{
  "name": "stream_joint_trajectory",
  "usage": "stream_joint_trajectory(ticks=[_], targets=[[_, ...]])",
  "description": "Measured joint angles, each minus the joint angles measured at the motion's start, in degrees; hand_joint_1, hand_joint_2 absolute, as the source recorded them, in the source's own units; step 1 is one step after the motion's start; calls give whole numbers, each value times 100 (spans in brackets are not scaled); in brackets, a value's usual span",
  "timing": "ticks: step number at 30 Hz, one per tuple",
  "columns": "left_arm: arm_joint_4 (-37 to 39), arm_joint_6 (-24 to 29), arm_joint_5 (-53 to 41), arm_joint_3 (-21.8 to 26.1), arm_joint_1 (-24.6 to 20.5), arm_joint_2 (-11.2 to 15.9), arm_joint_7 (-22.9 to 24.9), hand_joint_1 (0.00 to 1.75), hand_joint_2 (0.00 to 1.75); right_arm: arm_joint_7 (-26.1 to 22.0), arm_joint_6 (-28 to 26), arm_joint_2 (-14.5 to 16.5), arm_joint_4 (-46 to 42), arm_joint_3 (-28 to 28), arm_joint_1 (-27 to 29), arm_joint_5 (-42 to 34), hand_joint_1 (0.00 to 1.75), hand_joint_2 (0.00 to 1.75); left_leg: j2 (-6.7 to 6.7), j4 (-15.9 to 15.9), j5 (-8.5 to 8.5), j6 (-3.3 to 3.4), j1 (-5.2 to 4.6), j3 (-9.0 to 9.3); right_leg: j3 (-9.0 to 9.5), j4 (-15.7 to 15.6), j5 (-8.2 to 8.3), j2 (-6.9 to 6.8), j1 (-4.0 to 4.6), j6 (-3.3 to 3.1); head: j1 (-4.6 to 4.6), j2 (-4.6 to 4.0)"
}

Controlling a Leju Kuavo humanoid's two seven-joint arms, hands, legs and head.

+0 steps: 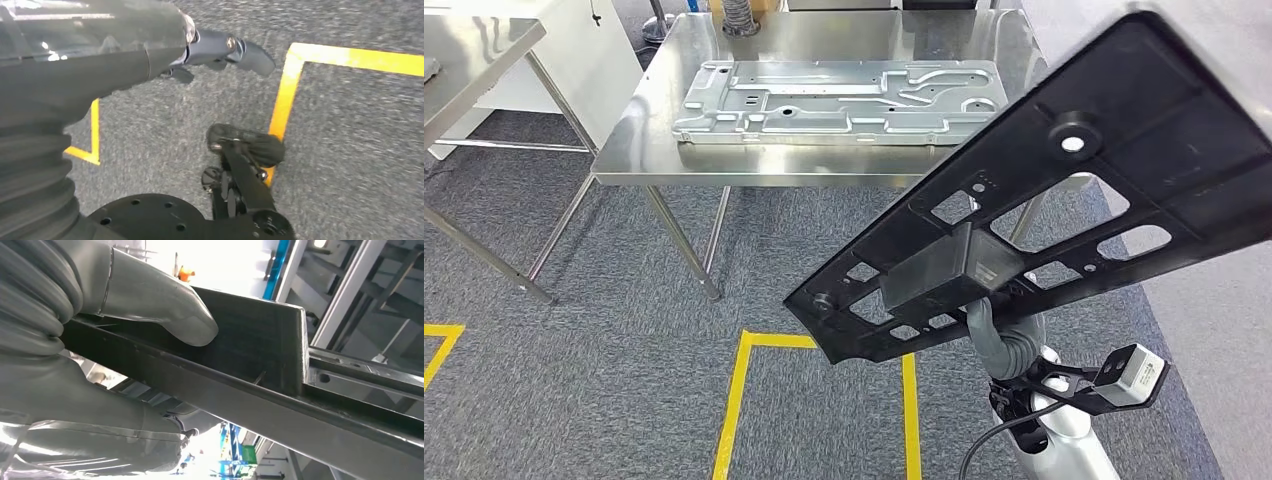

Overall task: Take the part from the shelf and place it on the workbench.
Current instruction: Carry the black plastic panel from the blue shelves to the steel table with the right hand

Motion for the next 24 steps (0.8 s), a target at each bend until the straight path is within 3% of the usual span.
stream_joint_trajectory(ticks=[2, 6, 7, 11, 13, 15, 16, 19, 20, 22, 24], targets=[[0, 3, 1, 0, 9, 10, -3, 0, 175, -3, -124, 0, 3, 1, 7, 80, 175, 175, 3, -506, 271, 73, -38, 154, 82, -15, -80, 7, 7, 55, 5, 0], [0, 5, 2, 0, 23, 22, -21, 0, 175, -19, -326, 0, -51, -2, 32, 263, 175, 175, -17, -708, 290, 234, -42, 349, 173, 116, -89, 9, 10, 217, 15, 1], [0, 5, 2, 0, 22, 21, -24, 0, 175, -20, -374, 0, -86, -5, 36, 312, 175, 175, -16, -726, 286, 267, -31, 425, 116, 271, -143, 8, 6, 242, 32, 1], [0, 5, 2, 0, 3, 21, -30, 0, 175, -19, -546, 0, -187, -13, 95, 461, 175, 175, -14, -738, 206, 313, -37, 545, -495, 1248, -546, 5, -17, 325, 70, 2], [0, 5, 2, 0, 3, 21, -30, 0, 175, -19, -564, 0, -195, -14, 106, 472, 175, 175, -15, -737, 195, 315, -38, 551, -569, 1342, -594, 5, -18, 335, 68, 2], [0, 5, 2, 0, 7, 21, -30, 0, 175, -19, -605, 0, -213, -20, 139, 483, 175, 175, -18, -736, 155, 314, -41, 584, -758, 1519, -683, 5, -17, 337, 71, 2], [0, 5, 2, 0, 12, 19, -30, 0, 175, -13, -622, -5, -232, -30, 167, 488, 175, 175, -21, -736, 80, 302, -43, 672, -794, 1303, -505, 4, -15, 312, 74, 2], [0, 4, 2, 0, 9, 8, -28, 0, 175, 36, -625, -27, -289, -57, 224, 460, 175, 175, -25, -737, -186, 223, -49, 942, -680, 198, 382, -7, 35, 196, 59, 1], [0, 3, 2, 0, -2, 5, -25, 0, 175, 92, -613, -31, -314, -63, 220, 408, 175, 175, -22, -740, -218, 188, -49, 978, -663, 92, 471, -7, 58, 162, 51, 1], [-1, 5, 4, 0, -24, 7, -15, 0, 175, 279, -558, -35, -417, -109, 174, 229, 175, 175, -18, -666, -179, 106, -49, 995, -605, 45, 442, 2, 66, 85, 40, 2], [-1, 11, 5, -1, -42, 11, -7, 0, 175, 413, -472, -43, -547, -199, 108, 66, 175, 175, -14, -269, -54, 44, -42, 801, -457, -41, 400, 3, 37, 14, 28, 2]])
